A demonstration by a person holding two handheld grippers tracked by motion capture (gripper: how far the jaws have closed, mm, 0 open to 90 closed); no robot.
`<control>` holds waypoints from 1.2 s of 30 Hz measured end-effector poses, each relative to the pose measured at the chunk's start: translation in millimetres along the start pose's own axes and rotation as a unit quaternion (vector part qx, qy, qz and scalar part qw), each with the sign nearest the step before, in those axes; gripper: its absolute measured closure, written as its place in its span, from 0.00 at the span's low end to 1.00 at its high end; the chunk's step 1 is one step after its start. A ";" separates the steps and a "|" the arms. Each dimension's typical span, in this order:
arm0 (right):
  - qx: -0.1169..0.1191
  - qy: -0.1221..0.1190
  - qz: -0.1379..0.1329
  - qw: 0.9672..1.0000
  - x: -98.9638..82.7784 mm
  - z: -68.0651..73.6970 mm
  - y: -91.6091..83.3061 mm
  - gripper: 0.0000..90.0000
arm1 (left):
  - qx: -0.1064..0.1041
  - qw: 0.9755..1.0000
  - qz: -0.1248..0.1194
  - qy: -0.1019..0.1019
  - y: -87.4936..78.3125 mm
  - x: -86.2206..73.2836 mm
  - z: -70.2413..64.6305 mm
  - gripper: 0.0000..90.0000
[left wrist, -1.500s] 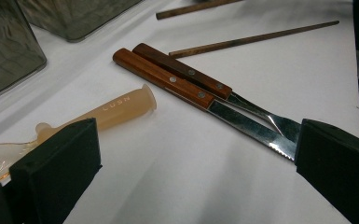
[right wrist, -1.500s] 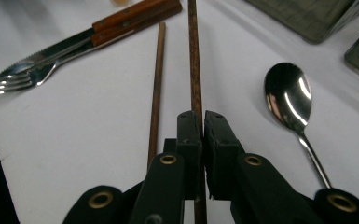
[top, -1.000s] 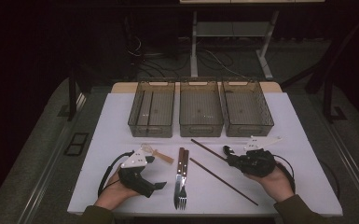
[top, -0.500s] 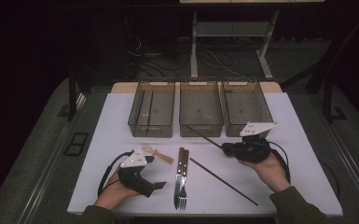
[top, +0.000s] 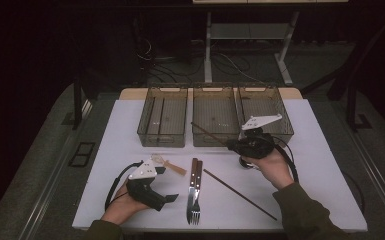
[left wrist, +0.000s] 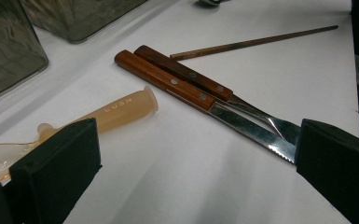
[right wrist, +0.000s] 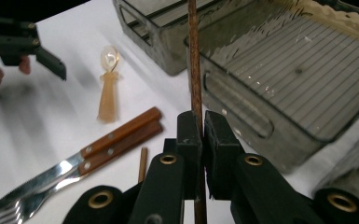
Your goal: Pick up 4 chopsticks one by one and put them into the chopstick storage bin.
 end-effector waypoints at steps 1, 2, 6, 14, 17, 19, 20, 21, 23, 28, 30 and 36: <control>0.000 0.003 -0.001 1.000 4.0 0.0 2.6 0.95 | 0.000 1.000 0.000 0.000 0.0 0.0 -0.1 0.00; -0.002 0.002 -0.001 1.000 7.2 -0.6 4.7 0.95 | 0.000 1.000 -0.001 0.000 -0.1 0.1 -0.1 0.00; -0.006 0.007 -0.001 1.000 19.7 -0.5 11.9 0.95 | 0.000 1.000 -0.003 0.001 -0.6 0.6 0.2 0.00; -0.012 0.011 -0.002 1.000 44.1 0.2 23.6 0.95 | -0.002 1.000 -0.003 -0.001 -0.4 0.8 -0.9 0.00; -0.012 0.017 -0.007 1.000 53.1 -0.8 28.4 0.95 | -0.002 1.000 -0.003 0.000 -0.7 0.9 -1.0 0.00; -0.012 0.021 -0.009 1.000 58.5 -1.1 32.0 0.95 | -0.003 1.000 -0.003 0.000 -0.7 1.0 -1.2 0.00; -0.011 0.026 -0.010 1.000 61.0 -1.0 33.7 0.95 | -0.004 1.000 -0.003 0.000 -0.7 1.0 -1.4 0.00; -0.011 0.030 -0.011 0.999 63.4 -1.0 35.5 0.95 | -0.004 1.000 -0.002 0.000 -0.8 1.0 -1.5 0.00; -0.014 0.031 -0.011 0.999 67.4 -1.8 39.3 0.95 | -0.005 1.000 -0.004 0.000 -0.5 1.3 -1.7 0.00; -0.022 0.039 -0.013 0.999 79.6 -2.9 51.4 0.95 | -0.006 1.000 -0.005 -0.002 -0.7 1.8 -2.2 0.00; -0.023 0.044 -0.010 0.999 84.1 -2.1 56.0 0.95 | -0.007 1.000 -0.005 -0.002 -0.7 1.8 -2.2 0.00; -0.032 0.040 -0.004 0.999 99.8 2.1 70.8 0.95 | -0.007 1.000 -0.009 0.001 -1.3 2.7 -1.9 0.00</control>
Point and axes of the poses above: each handheld gripper's, and its own axes: y roughly forward along the jaws, x roughly out of its top, z roughly to its left, the point moved 8 cm from there along y, roughly forward along the jaws, and after that the axes turned 4 degrees about y, right-handed, at the moved point
